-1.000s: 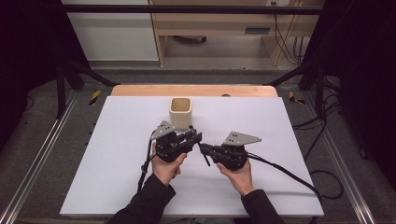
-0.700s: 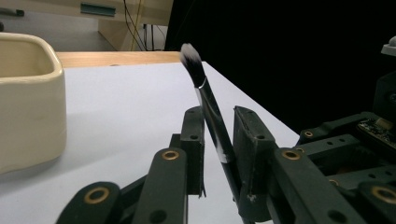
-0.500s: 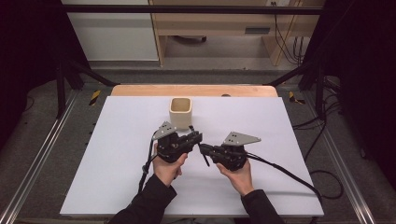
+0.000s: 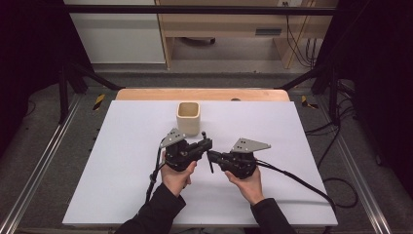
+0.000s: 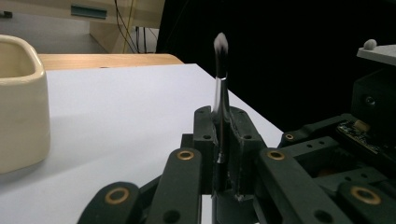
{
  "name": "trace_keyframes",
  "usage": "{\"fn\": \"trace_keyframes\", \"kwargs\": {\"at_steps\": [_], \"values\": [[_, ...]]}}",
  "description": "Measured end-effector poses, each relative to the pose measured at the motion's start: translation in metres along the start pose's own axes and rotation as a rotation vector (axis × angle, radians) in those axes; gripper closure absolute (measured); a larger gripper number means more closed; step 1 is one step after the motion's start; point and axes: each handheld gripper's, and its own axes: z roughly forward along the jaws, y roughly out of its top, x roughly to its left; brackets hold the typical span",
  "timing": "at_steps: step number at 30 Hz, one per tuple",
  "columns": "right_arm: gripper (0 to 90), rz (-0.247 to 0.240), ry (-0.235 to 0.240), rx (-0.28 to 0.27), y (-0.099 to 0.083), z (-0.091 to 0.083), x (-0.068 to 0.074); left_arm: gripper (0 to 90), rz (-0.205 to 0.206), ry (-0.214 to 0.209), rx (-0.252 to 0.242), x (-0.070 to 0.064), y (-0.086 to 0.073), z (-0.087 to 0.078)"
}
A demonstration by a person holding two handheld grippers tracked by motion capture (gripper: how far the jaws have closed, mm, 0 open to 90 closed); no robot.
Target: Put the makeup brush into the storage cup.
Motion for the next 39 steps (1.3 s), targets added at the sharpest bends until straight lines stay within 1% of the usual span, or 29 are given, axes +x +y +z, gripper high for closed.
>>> {"fn": "trace_keyframes", "kwargs": {"at_steps": [8,12,18,22,28,31,36,39], "values": [[84.0,-0.001,0.000,-0.002,0.000,0.000,0.000,83.3,0.007,0.001,0.000,-0.001,0.000,0.000],[83.5,-0.001,0.000,-0.002,0.000,0.000,0.000,83.3,0.025,0.005,0.003,-0.002,0.000,0.000],[77.2,-0.003,-0.013,-0.005,0.000,0.000,0.000,83.3,0.041,0.013,0.002,-0.001,0.002,-0.002],[73.0,-0.010,-0.027,-0.005,0.000,0.000,-0.001,83.3,0.068,0.027,0.008,0.001,0.003,-0.005],[66.5,-0.015,-0.047,-0.002,0.002,-0.003,-0.003,83.3,0.112,0.059,0.012,0.007,0.008,-0.015],[62.7,-0.017,-0.057,-0.001,0.003,-0.005,-0.005,83.3,0.122,0.071,0.009,0.011,0.011,-0.022],[56.9,0.000,-0.082,-0.003,0.003,-0.010,-0.010,83.2,0.125,0.092,0.001,0.019,0.014,-0.035],[52.8,-0.002,-0.108,0.000,0.004,-0.013,-0.013,83.2,0.130,0.105,-0.001,0.024,0.014,-0.041]]}}
